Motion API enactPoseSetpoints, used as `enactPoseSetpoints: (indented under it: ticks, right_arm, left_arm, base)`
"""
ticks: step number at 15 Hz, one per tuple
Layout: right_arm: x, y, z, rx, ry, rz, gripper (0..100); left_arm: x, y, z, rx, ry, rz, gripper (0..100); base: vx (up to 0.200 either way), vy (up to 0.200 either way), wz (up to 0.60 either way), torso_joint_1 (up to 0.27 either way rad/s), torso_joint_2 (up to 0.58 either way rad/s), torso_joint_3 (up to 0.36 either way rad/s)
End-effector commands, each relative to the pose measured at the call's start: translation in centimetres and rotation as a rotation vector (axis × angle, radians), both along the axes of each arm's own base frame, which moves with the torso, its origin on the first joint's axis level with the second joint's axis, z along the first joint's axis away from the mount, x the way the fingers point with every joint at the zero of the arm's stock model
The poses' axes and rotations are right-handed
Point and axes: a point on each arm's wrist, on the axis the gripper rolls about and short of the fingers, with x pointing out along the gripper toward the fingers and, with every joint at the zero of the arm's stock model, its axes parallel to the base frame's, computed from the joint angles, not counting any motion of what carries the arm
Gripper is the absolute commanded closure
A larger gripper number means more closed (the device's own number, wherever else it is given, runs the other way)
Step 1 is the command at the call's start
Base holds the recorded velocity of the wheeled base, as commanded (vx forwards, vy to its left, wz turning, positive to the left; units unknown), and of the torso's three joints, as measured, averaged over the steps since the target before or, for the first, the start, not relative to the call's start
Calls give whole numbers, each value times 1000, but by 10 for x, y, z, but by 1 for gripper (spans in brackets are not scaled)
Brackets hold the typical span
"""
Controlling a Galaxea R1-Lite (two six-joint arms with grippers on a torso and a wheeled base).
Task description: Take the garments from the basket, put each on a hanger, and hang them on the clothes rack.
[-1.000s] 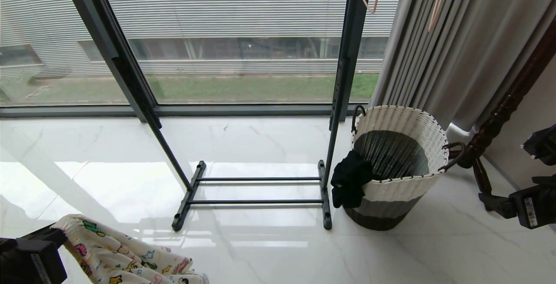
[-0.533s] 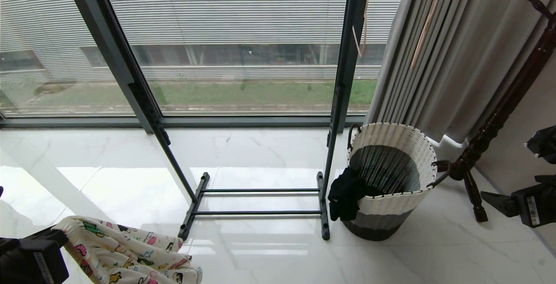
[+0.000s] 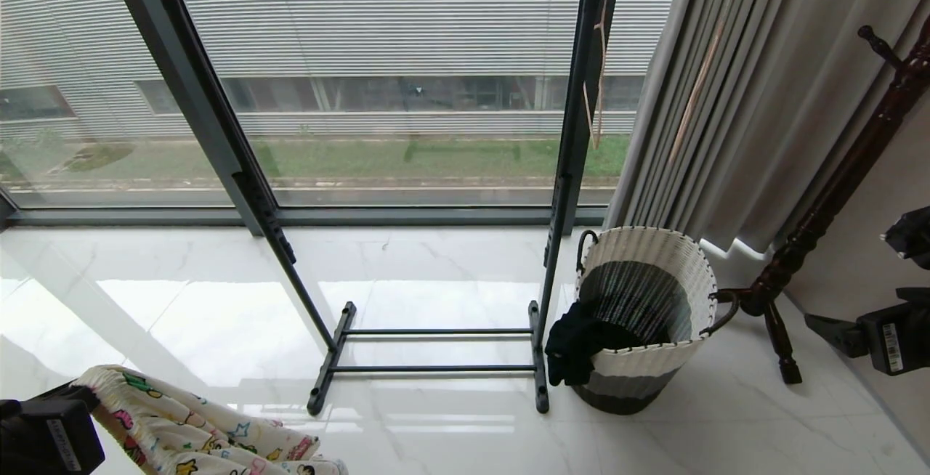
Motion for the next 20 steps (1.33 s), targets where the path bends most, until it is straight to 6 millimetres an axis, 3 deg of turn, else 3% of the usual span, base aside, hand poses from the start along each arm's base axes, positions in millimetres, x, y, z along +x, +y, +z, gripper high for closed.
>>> enactPoseSetpoints:
  ticks: [1,9,15,20]
  right_arm:
    - [0,0,0,1,-1,-2,0]
    - [3,1,3,10,-43,6,0]
    - [8,4,16,132,-150,79,0]
    - [26,8,33,251,-189,52,0]
  left_arm:
    - [1,0,0,0,4,2,100]
    - [0,0,1,67,1,-23,100]
    - [0,0,1,72,-2,-27,100]
    - [-1,-1,0,108,1,-43,100]
  base:
    - [0,0,0,227,-505,-276]
    - [0,0,0,207,-452,-243]
    - [200,0,0,21,-33,-19]
    - [200,0,0,8,2,1]
